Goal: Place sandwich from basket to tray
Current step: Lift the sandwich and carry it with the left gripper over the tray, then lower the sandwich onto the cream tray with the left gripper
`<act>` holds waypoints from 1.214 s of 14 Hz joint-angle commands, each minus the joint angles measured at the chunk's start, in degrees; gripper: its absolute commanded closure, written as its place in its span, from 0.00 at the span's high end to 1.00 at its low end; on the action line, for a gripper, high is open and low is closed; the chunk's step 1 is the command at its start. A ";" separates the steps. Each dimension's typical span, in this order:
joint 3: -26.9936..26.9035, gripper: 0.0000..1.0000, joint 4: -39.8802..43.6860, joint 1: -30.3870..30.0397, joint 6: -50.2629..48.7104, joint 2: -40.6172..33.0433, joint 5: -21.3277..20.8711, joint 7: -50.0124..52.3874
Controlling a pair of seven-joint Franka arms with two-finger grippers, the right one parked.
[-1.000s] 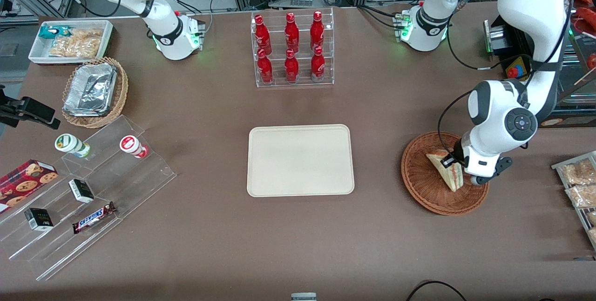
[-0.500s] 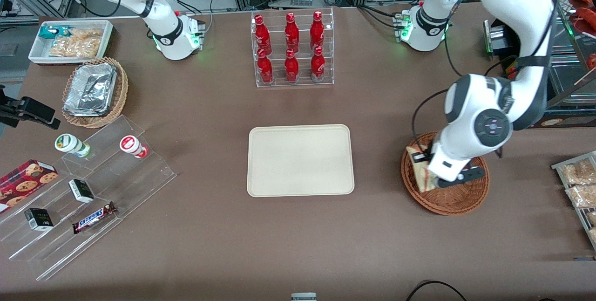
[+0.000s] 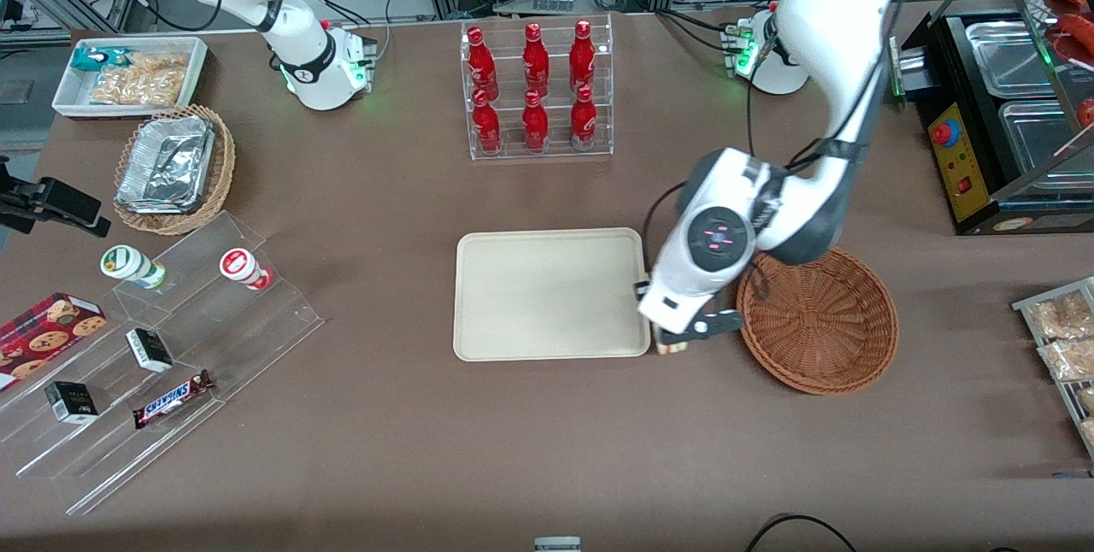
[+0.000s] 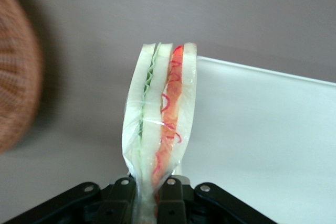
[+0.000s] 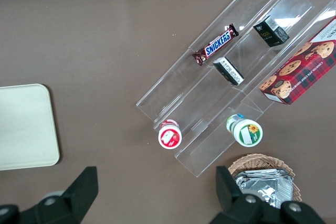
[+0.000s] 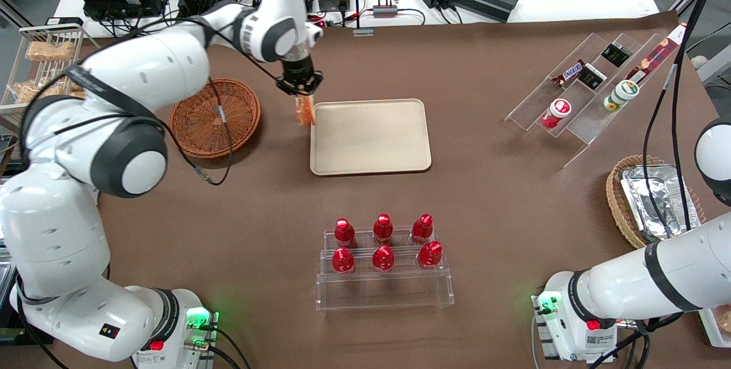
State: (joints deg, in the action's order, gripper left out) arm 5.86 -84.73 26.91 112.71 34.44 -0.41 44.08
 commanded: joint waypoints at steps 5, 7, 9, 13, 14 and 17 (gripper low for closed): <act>-0.76 0.04 15.12 11.05 2.59 13.37 -0.20 8.91; -0.85 0.04 15.12 12.72 5.49 14.51 -0.38 8.74; -0.85 0.04 15.12 13.78 6.38 15.13 -0.64 8.48; -0.76 0.04 15.03 14.13 7.62 15.84 -0.56 7.86; -0.68 0.04 14.95 14.13 7.27 15.84 -0.29 7.51; 1.07 0.04 15.03 13.70 3.33 15.75 -0.03 6.72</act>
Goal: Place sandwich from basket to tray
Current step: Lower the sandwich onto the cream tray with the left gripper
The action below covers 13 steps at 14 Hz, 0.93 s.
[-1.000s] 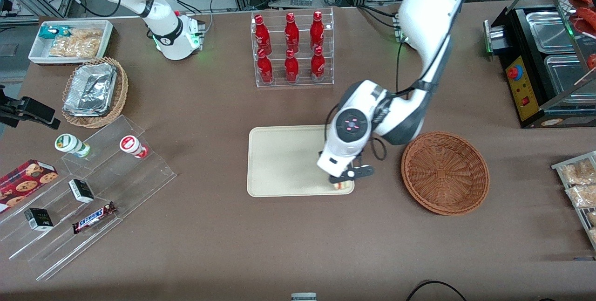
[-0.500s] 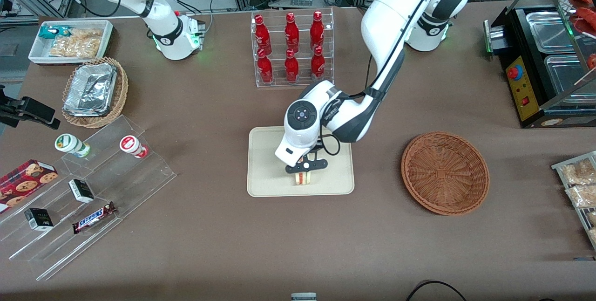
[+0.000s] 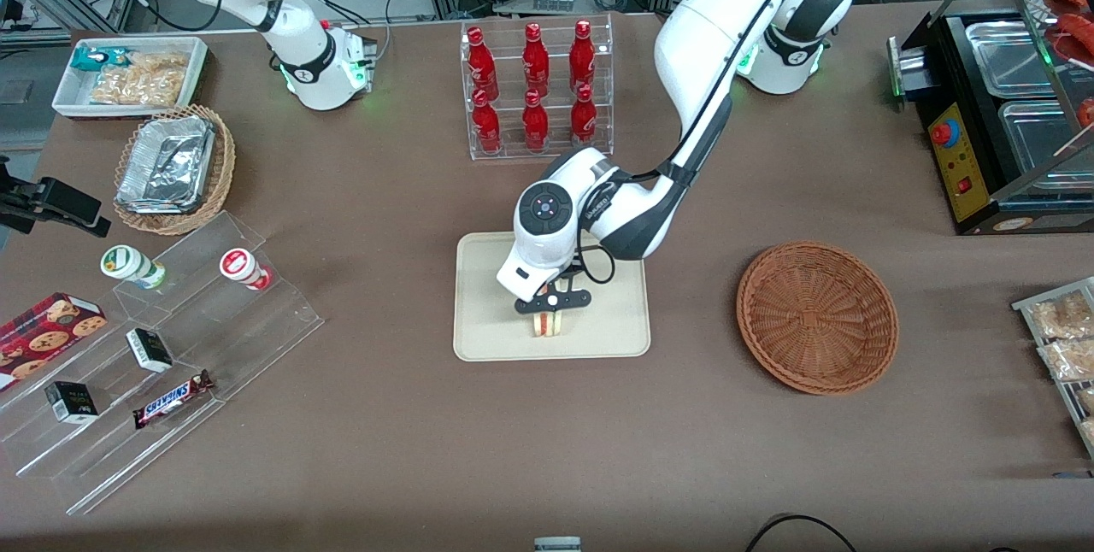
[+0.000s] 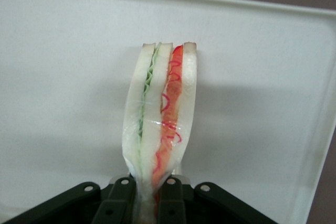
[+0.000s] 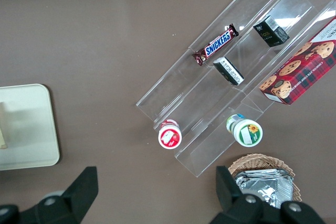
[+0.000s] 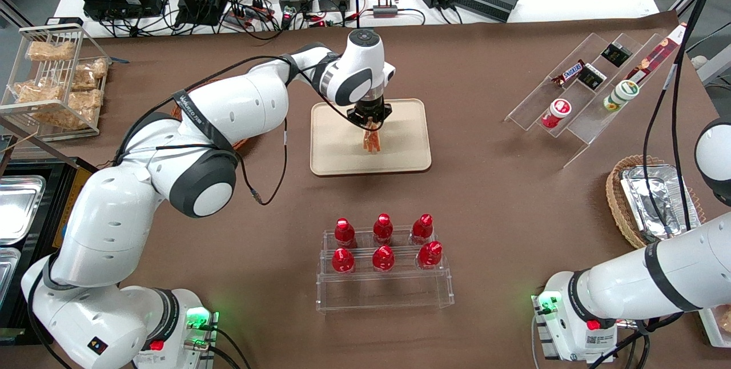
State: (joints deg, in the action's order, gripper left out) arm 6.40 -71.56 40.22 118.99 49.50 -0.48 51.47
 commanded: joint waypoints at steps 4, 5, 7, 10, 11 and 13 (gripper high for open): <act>1.51 0.04 1.60 0.12 -4.12 0.69 0.66 -1.02; 1.42 0.06 1.52 0.12 -3.77 0.78 0.57 -1.11; 1.42 0.11 1.43 0.12 -3.50 1.04 0.57 -1.20; 1.42 0.46 1.69 -0.14 -3.06 1.13 0.66 -1.02; 1.42 0.88 1.69 -0.75 -3.06 0.95 0.48 -1.28; 1.24 1.00 1.69 -0.67 -3.15 -0.18 0.31 -0.58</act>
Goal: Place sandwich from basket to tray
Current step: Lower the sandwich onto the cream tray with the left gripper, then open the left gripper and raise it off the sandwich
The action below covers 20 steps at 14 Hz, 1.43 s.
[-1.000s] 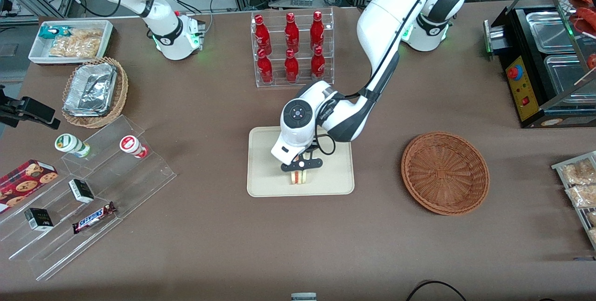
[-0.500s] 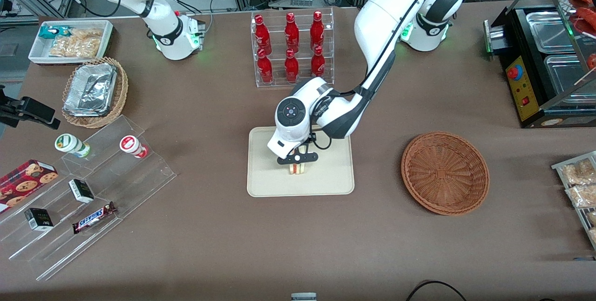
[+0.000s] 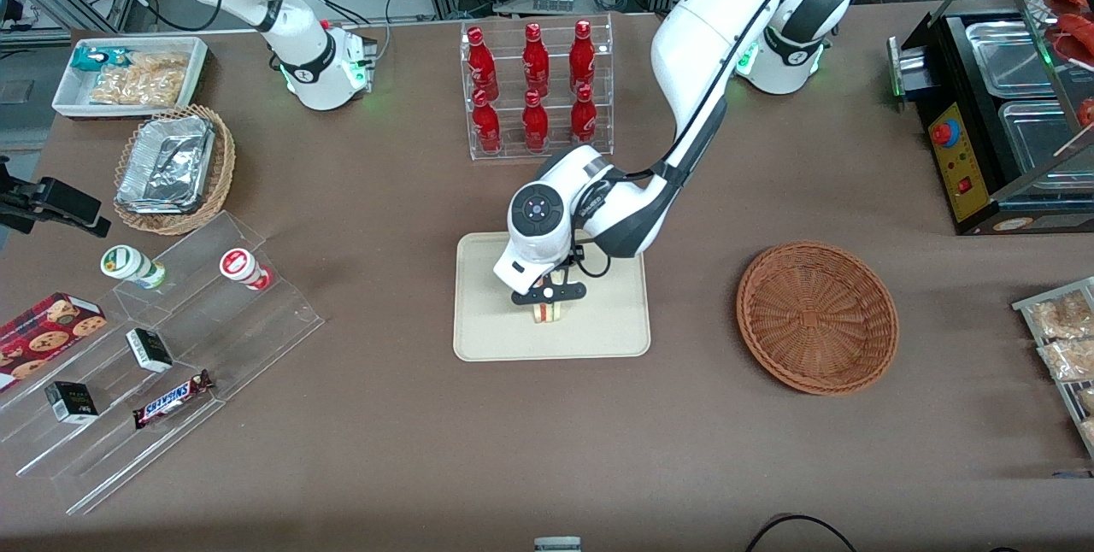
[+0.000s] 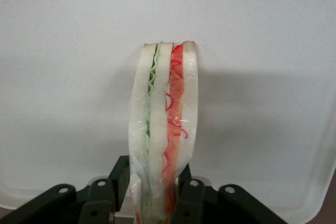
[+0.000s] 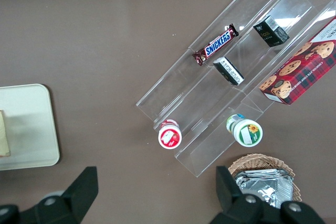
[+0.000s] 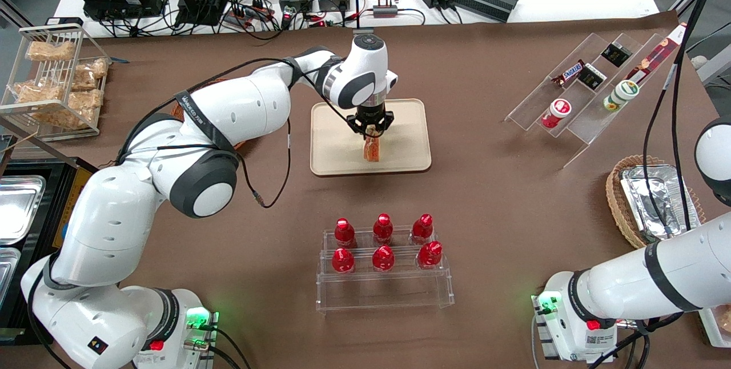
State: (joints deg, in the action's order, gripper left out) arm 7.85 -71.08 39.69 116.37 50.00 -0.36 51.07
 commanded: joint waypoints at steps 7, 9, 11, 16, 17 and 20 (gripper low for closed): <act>-1.17 1.00 -0.38 -2.24 -9.47 -12.63 0.88 -0.70; -5.29 1.00 -0.29 -2.07 -13.78 -15.27 0.53 -0.01; -5.39 1.00 -1.60 -4.33 -14.85 -17.38 0.71 0.34; -5.48 1.00 -8.10 -9.09 -15.82 -23.27 0.09 -1.49; -5.65 1.00 -8.90 -9.45 -17.04 -24.41 0.18 -3.94; -5.92 1.00 -11.09 -14.71 -21.09 -27.58 0.71 -13.34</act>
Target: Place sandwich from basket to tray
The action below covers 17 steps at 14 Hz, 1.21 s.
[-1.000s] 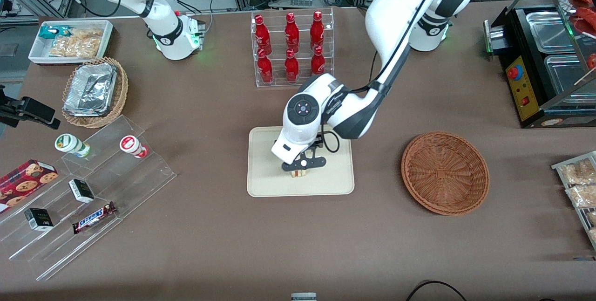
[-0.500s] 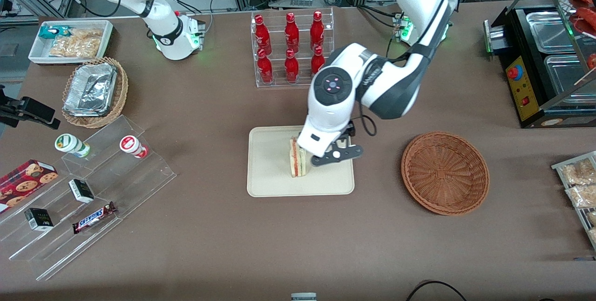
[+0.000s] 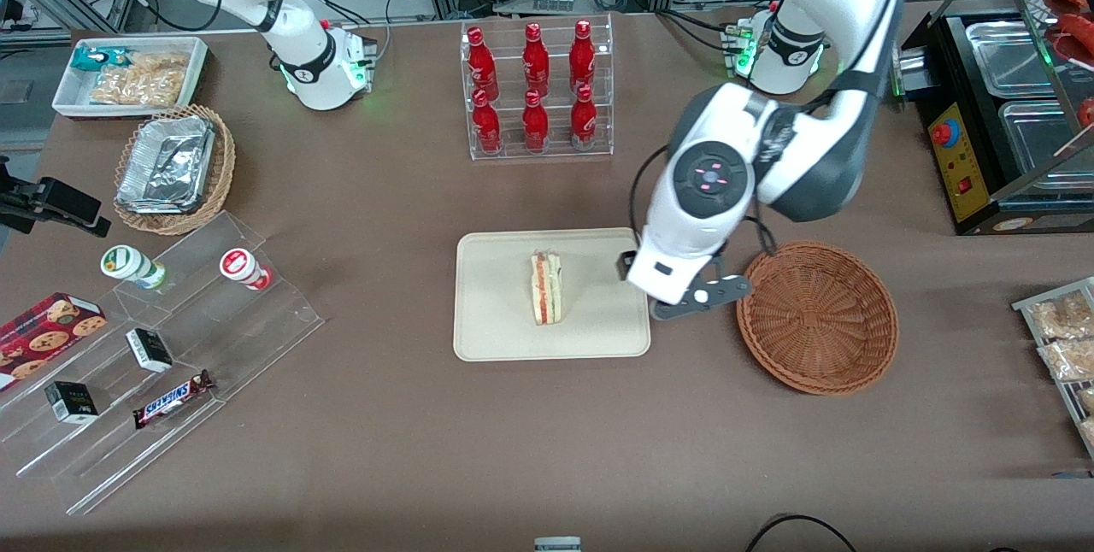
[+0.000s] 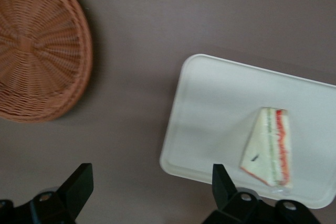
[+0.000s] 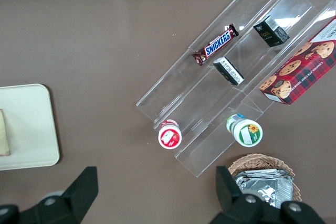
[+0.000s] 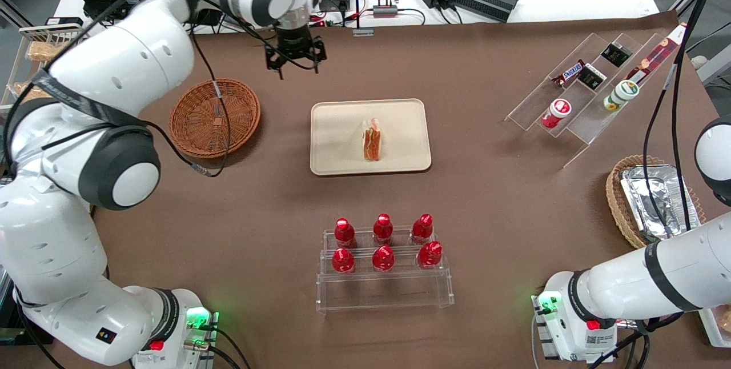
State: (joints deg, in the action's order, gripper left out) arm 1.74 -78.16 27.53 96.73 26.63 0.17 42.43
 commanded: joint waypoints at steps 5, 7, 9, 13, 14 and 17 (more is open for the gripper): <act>0.28 1.00 -9.81 -9.50 -3.82 -10.97 0.27 -14.29; 0.28 1.00 -12.19 -11.00 -4.79 -14.31 0.27 -17.90; 0.28 1.00 -16.31 -13.19 -4.62 -18.70 0.36 -21.24; 0.46 1.00 -21.59 -17.41 -6.19 -26.35 0.71 -28.88; 0.46 1.00 -21.25 -18.56 -8.98 -27.24 0.71 -31.51; 0.28 1.00 -20.81 -22.69 -11.99 -30.32 0.71 -39.07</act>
State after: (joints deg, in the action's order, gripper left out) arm 1.52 -97.38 7.20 85.62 -0.61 0.29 7.45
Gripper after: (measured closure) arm 0.000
